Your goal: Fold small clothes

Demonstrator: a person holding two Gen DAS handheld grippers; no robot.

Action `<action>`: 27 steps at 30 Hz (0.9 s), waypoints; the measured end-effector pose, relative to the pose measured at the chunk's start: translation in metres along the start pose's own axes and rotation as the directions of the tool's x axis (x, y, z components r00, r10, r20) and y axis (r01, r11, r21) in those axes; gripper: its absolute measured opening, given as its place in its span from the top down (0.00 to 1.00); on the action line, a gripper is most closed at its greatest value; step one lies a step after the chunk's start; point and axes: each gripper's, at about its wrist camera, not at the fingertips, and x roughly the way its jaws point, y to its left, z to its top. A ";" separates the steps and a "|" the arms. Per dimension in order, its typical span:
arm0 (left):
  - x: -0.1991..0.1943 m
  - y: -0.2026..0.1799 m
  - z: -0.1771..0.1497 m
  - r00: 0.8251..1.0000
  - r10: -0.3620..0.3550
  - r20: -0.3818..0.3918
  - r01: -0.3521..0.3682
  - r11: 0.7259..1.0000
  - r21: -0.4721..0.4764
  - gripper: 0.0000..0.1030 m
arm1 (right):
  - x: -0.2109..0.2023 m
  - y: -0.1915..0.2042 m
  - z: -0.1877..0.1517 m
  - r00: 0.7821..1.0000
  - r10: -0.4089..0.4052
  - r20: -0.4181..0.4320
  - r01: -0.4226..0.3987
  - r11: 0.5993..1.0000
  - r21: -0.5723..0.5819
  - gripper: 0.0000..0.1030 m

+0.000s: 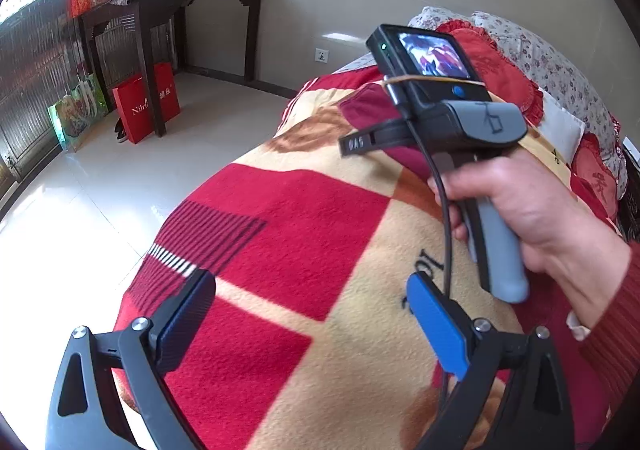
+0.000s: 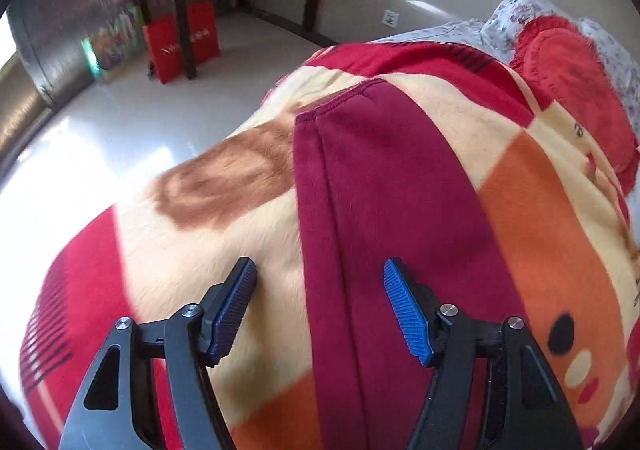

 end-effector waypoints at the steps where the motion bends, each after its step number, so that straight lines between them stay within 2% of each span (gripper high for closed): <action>1: -0.002 0.002 -0.001 1.000 0.000 0.002 0.000 1.000 -0.003 0.04 | 0.000 -0.002 0.002 1.000 0.005 0.006 -0.005 1.000 0.024 0.75; 2: -0.003 0.003 -0.002 1.000 0.001 0.003 -0.001 1.000 -0.005 0.04 | -0.001 -0.005 0.003 1.000 -0.003 0.001 0.003 0.999 0.052 1.00; 3: -0.005 0.005 -0.003 1.000 0.003 0.006 -0.003 1.000 -0.008 0.04 | -0.003 -0.009 0.004 1.000 -0.012 -0.004 0.012 0.997 0.075 1.00; 6: -0.013 0.011 -0.004 1.000 0.007 0.023 -0.007 1.000 -0.016 0.04 | -0.030 -0.022 0.002 0.997 0.061 0.041 -0.067 0.985 0.157 1.00; 9: -0.025 0.011 -0.004 0.999 0.007 0.042 -0.006 1.000 -0.021 0.04 | -0.084 -0.039 -0.008 0.988 0.081 0.135 -0.106 0.975 0.194 1.00; 13: -0.050 0.001 -0.003 0.996 0.001 0.091 0.000 1.000 -0.009 0.04 | -0.159 -0.091 -0.045 0.960 0.122 0.254 -0.202 0.926 0.319 1.00; 15: -0.060 -0.011 -0.004 0.994 -0.008 0.105 0.007 1.000 0.006 0.04 | -0.195 -0.120 -0.074 0.943 0.123 0.310 -0.239 0.896 0.374 1.00; 18: -0.069 -0.031 -0.007 0.993 -0.028 0.115 0.025 0.999 0.035 0.04 | -0.250 -0.170 -0.133 0.926 0.066 0.372 -0.242 0.860 0.450 1.00; 20: -0.072 -0.052 -0.011 0.993 -0.047 0.108 0.040 0.997 0.066 0.04 | -0.272 -0.196 -0.168 0.922 0.023 0.387 -0.228 0.839 0.494 1.00; 22: -0.072 -0.074 -0.016 0.993 -0.064 0.097 0.054 0.993 0.103 0.04 | -0.288 -0.227 -0.217 0.921 -0.026 0.389 -0.216 0.797 0.564 1.00; 24: -0.070 -0.097 -0.020 0.994 -0.075 0.083 0.062 0.988 0.145 0.04 | -0.291 -0.252 -0.261 0.930 -0.074 0.361 -0.185 0.754 0.630 1.00; 27: -0.068 -0.134 -0.030 0.993 -0.092 0.074 0.075 0.976 0.206 0.04 | -0.273 -0.281 -0.330 0.961 -0.130 0.246 -0.090 0.691 0.717 1.00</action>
